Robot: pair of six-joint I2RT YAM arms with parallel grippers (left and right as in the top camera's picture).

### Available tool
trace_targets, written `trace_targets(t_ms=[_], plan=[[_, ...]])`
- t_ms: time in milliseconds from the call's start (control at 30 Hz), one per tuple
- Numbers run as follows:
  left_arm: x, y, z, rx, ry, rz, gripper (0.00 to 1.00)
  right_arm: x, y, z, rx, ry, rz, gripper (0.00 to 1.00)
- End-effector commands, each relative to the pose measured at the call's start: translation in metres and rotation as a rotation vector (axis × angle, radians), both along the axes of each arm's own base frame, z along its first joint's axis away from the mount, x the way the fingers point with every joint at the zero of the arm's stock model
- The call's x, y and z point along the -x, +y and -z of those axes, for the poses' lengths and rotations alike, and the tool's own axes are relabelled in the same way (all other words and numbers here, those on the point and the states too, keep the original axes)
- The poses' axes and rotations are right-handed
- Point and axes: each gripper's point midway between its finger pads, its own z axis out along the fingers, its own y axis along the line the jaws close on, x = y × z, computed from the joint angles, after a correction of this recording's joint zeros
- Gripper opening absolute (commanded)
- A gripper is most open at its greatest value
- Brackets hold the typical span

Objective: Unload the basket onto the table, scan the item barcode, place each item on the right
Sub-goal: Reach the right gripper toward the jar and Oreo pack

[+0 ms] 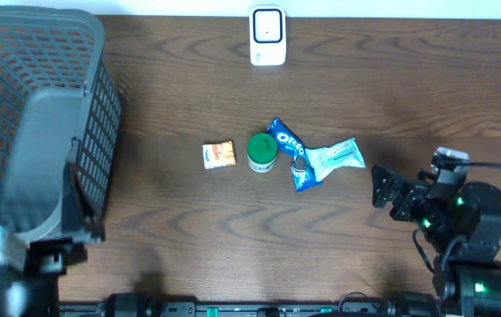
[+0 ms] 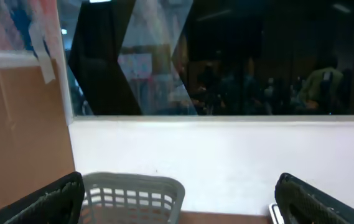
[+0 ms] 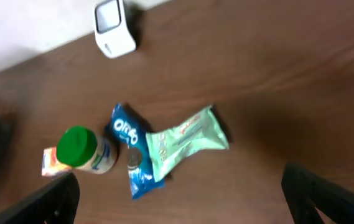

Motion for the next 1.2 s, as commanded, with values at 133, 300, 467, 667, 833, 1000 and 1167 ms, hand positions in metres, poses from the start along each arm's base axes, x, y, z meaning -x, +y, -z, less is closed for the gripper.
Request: trace_targets(t_ms=[133,300,467,667,833,1000,1167], plan=[[0.092,-0.015,-0.001,-0.048,-0.216,0.071,0.98,0.003,0.021,0.002,-0.053,0.040,-0.117,0.99],[0.128,-0.015,0.000,-0.048,-0.318,0.088,0.98,0.006,0.024,0.012,-0.072,0.094,-0.124,0.99],[0.130,-0.014,-0.014,-0.056,-0.388,0.075,0.98,0.004,0.026,0.002,-0.050,0.078,-0.128,0.99],[0.119,-0.007,-0.047,-0.038,-0.532,0.040,0.98,-0.005,0.014,-0.025,0.109,0.064,-0.045,0.99],[0.075,0.017,-0.049,0.032,-0.454,-0.089,0.98,-0.016,0.018,-0.026,0.242,0.130,-0.005,0.99],[0.010,0.010,-0.015,0.007,-0.235,-0.054,0.98,-0.029,0.058,-0.010,0.357,0.279,-0.082,0.99],[-0.034,-0.011,0.031,-0.034,-0.096,0.061,0.98,-0.045,0.107,-0.005,0.344,0.390,-0.125,0.99]])
